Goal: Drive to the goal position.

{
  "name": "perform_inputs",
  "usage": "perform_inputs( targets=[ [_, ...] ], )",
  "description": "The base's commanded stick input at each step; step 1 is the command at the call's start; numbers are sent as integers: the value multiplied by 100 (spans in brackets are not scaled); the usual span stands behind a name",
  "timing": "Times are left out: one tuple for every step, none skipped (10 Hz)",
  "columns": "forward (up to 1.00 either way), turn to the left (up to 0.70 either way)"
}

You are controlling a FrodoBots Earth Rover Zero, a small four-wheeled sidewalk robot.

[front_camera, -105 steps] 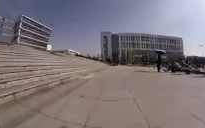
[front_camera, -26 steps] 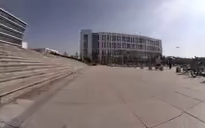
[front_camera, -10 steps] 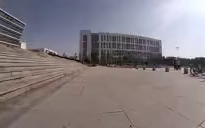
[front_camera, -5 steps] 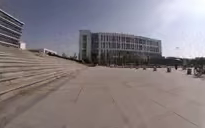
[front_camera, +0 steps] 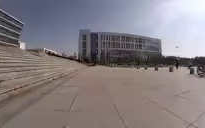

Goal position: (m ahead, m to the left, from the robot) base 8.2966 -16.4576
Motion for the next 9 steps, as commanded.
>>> perform_inputs(
  targets=[
    [70, 0],
    [70, 0],
    [70, 0],
    [70, 0],
    [70, 0],
    [70, 0],
    [70, 0],
    [70, 0],
    [70, 0]
  ],
)
